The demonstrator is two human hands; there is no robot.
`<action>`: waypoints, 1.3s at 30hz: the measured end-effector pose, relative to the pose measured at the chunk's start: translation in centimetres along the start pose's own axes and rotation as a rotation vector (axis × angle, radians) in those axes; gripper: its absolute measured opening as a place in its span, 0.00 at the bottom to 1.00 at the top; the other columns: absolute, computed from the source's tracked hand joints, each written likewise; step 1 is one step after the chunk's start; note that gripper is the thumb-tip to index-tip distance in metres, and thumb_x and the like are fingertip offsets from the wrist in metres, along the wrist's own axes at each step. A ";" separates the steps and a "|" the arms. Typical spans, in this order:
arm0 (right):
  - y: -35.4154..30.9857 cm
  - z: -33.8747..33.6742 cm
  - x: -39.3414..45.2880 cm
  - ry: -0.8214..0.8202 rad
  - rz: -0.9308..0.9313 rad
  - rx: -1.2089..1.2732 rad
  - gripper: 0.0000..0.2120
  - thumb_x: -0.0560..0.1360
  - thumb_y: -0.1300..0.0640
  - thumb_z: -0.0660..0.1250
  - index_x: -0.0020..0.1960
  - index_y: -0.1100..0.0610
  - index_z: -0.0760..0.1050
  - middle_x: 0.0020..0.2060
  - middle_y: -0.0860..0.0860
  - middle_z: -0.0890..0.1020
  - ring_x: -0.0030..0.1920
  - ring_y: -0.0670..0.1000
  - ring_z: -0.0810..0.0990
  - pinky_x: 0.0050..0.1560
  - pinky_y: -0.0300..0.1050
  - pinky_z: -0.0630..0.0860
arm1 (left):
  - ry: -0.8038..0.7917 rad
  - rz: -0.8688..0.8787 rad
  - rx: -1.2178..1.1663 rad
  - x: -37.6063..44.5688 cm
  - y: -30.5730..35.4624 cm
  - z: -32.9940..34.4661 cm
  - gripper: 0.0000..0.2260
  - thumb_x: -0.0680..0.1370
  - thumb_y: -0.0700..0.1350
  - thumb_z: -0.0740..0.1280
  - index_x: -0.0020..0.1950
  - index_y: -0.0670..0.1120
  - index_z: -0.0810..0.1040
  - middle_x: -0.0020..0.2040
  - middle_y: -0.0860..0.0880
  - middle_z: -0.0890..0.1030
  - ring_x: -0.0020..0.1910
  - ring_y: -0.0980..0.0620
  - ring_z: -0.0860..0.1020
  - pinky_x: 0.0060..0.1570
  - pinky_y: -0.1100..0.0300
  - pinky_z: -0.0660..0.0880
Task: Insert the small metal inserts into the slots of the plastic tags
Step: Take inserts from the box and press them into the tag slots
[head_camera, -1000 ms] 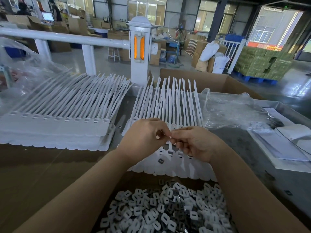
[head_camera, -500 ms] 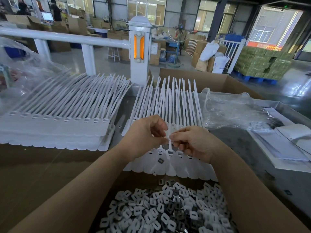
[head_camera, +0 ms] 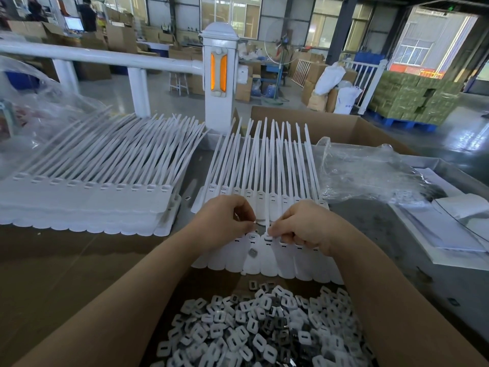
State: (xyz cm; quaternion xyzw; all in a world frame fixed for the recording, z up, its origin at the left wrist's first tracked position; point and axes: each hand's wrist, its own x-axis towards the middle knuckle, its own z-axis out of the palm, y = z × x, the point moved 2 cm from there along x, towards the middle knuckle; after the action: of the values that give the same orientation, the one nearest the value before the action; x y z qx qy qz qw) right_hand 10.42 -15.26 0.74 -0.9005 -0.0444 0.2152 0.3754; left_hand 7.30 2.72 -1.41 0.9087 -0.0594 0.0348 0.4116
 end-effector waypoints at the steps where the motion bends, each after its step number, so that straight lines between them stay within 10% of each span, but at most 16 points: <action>1: 0.0 0.0 0.0 -0.002 0.002 -0.003 0.10 0.72 0.56 0.76 0.46 0.64 0.84 0.25 0.49 0.80 0.21 0.44 0.69 0.23 0.37 0.65 | -0.001 0.000 0.003 0.1 0.0 0.0 0.05 0.75 0.44 0.74 0.43 0.53 0.80 0.35 0.56 0.81 0.31 0.66 0.76 0.30 0.73 0.69; 28: -1.1 0.9 -0.7 0.014 0.020 -0.190 0.11 0.73 0.57 0.73 0.51 0.64 0.81 0.33 0.53 0.77 0.32 0.50 0.73 0.33 0.41 0.70 | -0.030 0.000 0.058 0.0 0.1 0.3 0.07 0.76 0.46 0.72 0.42 0.58 0.78 0.40 0.58 0.80 0.39 0.60 0.77 0.39 0.65 0.73; 39: -2.3 1.2 -1.9 -0.195 -0.403 -0.178 0.05 0.72 0.59 0.76 0.43 0.53 0.80 0.32 0.44 0.81 0.31 0.38 0.77 0.32 0.31 0.72 | -0.046 0.015 0.050 0.1 -0.1 -0.1 0.05 0.76 0.43 0.71 0.45 0.53 0.80 0.39 0.56 0.80 0.36 0.62 0.77 0.37 0.67 0.72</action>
State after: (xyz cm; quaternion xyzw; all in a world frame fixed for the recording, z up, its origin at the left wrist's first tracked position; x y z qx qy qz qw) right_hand 8.41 -13.32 2.28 -0.8779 -0.2781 0.2169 0.3238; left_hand 7.42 2.80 -1.39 0.9188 -0.0751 0.0184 0.3871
